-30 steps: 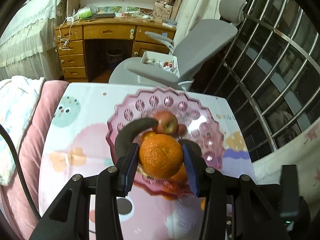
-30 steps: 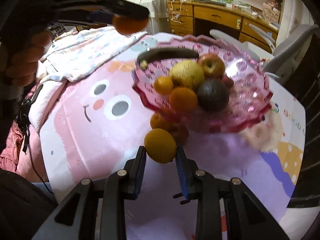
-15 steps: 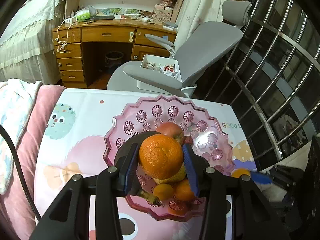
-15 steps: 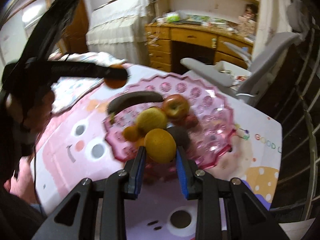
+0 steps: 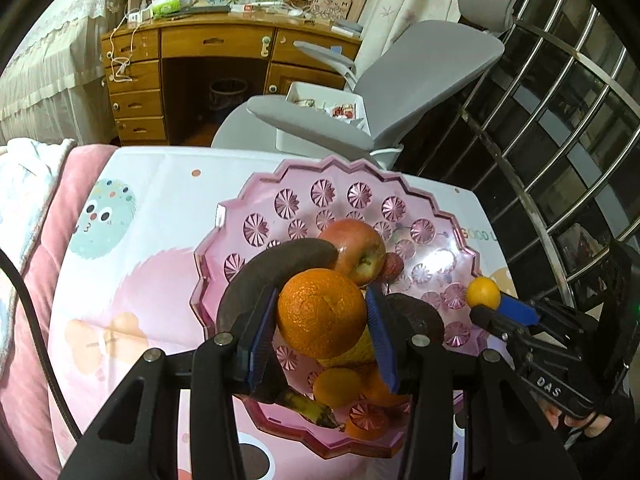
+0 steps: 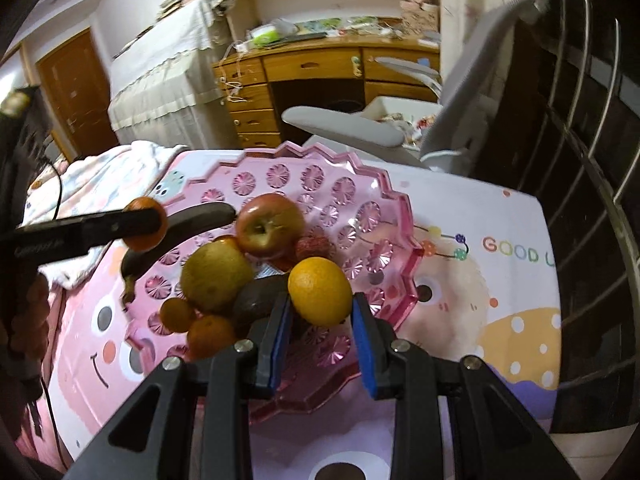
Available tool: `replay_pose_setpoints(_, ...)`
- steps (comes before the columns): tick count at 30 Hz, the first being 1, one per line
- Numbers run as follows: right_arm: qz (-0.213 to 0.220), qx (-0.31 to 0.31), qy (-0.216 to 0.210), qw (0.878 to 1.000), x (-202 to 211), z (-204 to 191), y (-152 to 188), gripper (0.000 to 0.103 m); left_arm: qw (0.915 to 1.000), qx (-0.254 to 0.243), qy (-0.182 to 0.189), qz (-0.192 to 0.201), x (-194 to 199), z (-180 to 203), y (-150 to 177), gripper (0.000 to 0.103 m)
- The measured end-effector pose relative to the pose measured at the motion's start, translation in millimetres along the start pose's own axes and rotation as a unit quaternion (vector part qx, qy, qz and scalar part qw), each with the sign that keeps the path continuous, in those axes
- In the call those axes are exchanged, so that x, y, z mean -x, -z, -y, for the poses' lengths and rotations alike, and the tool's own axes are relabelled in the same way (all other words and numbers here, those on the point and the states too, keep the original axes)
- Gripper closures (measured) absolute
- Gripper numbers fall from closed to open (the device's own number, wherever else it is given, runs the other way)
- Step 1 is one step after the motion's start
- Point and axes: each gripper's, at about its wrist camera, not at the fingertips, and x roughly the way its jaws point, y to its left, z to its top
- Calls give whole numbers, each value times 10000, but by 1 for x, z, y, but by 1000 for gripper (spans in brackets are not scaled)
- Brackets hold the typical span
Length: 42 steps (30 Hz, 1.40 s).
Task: Organize fruits
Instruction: 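Carry the mandarin and yellow citrus into the pink bowl and open both tools, then move the left tool to the last mandarin while the right tool approaches a brown fruit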
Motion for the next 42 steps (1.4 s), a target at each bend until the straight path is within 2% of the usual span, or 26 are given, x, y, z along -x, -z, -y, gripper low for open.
replay_pose_setpoints(5,73,-141,78,9998,-5,3,-7,72,10000,2,-29,-69,-4,2,1,59)
replay_pose_setpoints(9,58,-203,74,9997,-6,4,-10,69,9999,-18,49,-106,0,7,0,41)
replay_pose_setpoints(21,187,-324,-97,9993,19,-1,1,64,10000,40,-42,-16,35,23,29,26)
replay_pose_setpoints(25,151,-426,-162,9988,29,-3,13,58,9999,157,-46,27,50,24,48,18)
replay_pose_setpoints(29,118,-367,-171,9991,42,-7,25,43,9995,314,-35,18,64,21,72,16)
replay_pose_setpoints(33,148,-238,-122,9995,58,-12,37,40,9991,402,4,-133,69,16,94,13)
replay_pose_setpoints(37,216,-212,-84,9995,67,-18,50,31,9986,379,-32,-365,65,14,112,13)
replay_pose_setpoints(42,252,-248,-98,9993,70,-26,66,31,9983,255,-14,-530,59,11,129,13)
